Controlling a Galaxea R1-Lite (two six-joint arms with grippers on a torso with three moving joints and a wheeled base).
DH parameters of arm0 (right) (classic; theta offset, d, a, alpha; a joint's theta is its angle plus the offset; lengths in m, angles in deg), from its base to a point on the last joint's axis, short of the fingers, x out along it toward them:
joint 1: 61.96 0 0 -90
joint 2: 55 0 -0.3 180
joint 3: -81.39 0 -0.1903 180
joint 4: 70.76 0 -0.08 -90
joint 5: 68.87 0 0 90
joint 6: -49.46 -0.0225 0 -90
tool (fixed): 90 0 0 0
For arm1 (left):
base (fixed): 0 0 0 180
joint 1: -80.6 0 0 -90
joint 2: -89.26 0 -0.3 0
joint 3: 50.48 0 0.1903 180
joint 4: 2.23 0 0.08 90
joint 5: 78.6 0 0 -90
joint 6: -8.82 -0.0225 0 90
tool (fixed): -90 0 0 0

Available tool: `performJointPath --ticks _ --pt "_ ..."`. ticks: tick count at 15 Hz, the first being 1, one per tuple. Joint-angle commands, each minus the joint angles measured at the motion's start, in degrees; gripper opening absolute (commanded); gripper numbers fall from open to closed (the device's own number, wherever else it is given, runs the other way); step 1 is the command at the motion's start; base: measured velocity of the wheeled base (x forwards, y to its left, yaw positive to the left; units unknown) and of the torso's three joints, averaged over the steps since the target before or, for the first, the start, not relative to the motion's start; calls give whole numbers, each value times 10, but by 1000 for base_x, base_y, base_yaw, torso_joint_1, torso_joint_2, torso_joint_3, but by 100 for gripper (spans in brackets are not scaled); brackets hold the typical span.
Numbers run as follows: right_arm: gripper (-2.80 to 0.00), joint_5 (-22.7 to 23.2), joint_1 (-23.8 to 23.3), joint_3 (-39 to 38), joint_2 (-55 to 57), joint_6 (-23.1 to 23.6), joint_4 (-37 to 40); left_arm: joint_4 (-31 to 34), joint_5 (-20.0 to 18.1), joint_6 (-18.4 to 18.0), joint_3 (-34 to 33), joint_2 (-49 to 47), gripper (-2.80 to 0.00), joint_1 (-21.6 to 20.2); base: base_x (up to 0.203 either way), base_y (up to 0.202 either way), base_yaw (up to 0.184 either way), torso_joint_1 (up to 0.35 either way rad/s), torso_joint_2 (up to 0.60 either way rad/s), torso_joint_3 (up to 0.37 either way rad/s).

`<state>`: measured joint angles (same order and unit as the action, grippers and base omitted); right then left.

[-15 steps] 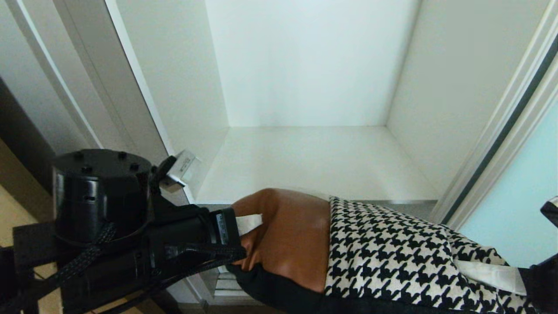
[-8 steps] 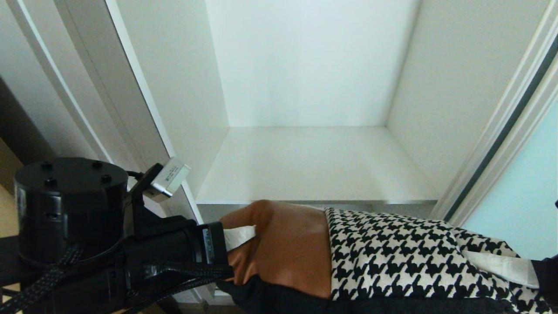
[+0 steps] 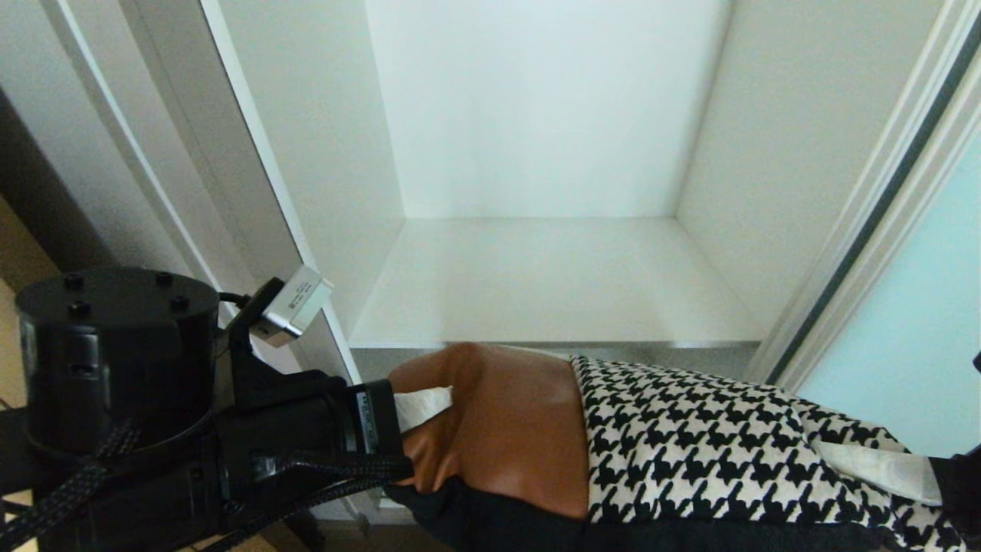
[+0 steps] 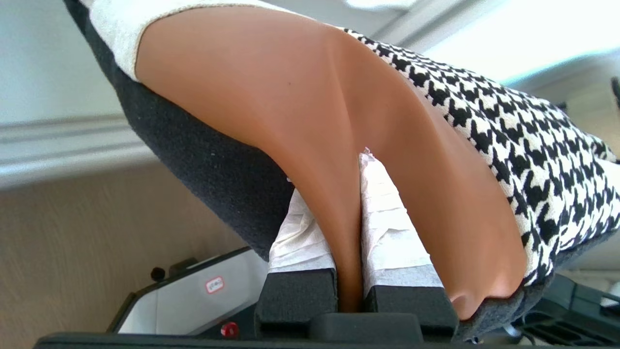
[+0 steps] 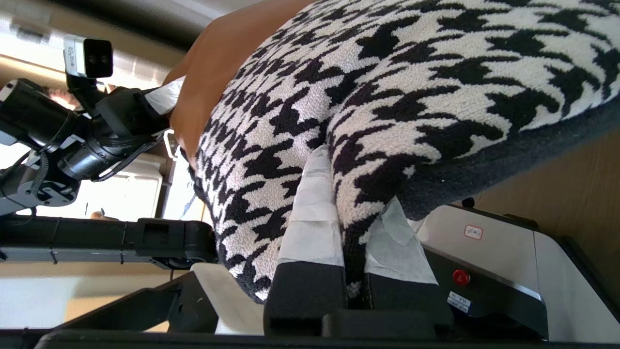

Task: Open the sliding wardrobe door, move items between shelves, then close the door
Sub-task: Place the pillow on the lower shelf

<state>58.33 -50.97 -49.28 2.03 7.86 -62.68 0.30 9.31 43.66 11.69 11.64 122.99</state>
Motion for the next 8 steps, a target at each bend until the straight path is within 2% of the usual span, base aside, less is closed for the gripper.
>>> performJointPath --ticks 1,8 --pt "-280 2 0 0 5 -2 -1 -3 2 3 1 -12 -280 0 -197 0 -1 -7 -6 3" --pt "-280 2 0 6 -4 -3 0 -3 4 3 4 -15 -280 -1 -197 0 -1 1 4 3"
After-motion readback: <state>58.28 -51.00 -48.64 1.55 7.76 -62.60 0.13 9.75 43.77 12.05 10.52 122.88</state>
